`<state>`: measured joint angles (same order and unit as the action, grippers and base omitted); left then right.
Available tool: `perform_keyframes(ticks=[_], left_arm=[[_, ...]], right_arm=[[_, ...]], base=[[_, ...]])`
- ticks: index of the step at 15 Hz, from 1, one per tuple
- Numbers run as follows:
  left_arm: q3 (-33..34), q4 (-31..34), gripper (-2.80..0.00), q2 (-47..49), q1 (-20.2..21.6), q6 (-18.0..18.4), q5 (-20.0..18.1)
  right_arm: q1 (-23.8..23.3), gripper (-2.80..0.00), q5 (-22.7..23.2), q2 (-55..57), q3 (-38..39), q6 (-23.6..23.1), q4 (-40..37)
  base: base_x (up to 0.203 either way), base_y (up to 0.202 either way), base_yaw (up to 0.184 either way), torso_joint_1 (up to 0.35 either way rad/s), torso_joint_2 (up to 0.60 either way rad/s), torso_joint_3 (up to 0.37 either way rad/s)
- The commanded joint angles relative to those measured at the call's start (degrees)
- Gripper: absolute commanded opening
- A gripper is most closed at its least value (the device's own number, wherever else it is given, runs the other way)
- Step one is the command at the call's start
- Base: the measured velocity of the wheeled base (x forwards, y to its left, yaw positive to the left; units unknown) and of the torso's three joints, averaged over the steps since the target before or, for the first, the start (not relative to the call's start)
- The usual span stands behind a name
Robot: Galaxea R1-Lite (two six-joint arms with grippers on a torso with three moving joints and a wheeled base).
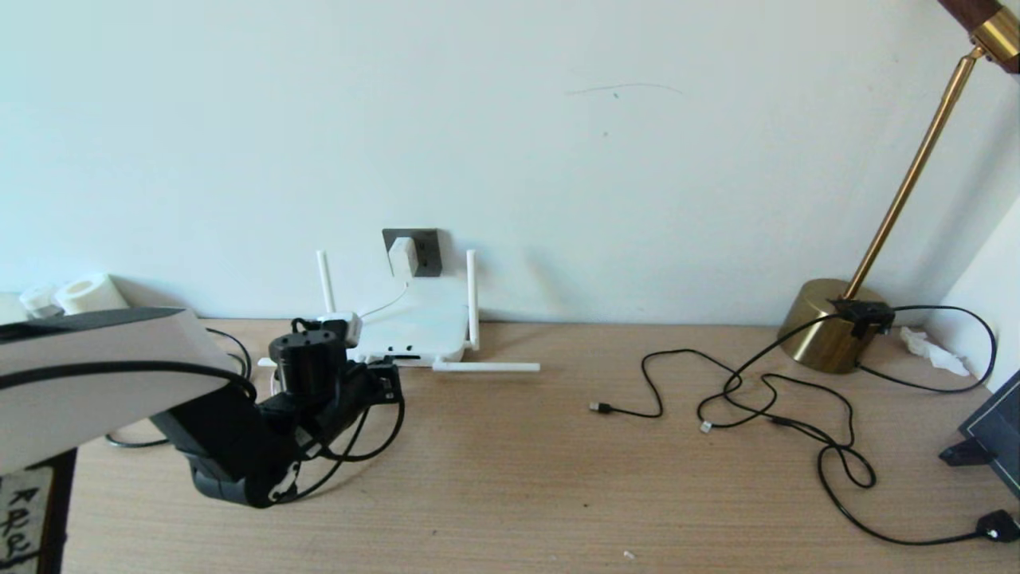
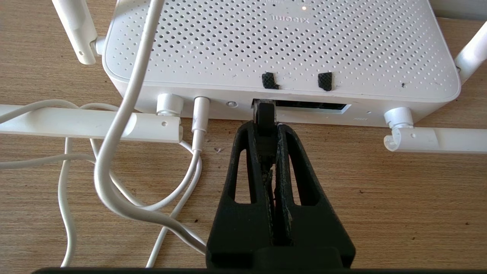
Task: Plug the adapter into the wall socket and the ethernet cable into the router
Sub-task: Plug cable into router interface
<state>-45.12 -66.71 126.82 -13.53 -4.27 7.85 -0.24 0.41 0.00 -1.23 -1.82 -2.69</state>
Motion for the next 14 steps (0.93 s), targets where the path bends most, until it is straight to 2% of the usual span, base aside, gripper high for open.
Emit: perform_keyframes(ticks=[1,14], left_arm=[[-0.2,-0.4,-2.80,0.1,0.0,0.0,0.1],[-1.9,0.0,-2.80,1.0,0.0,0.0,0.1]], right_arm=[[0.0,0.00,0.0,0.1,0.0,0.0,0.0],[0.0,0.00,0.0,0.1,0.0,0.0,0.0]], base=[[0.000,0.000,0.000,0.000,0.00,0.000],[0.000,0.000,0.000,0.000,0.00,0.000]])
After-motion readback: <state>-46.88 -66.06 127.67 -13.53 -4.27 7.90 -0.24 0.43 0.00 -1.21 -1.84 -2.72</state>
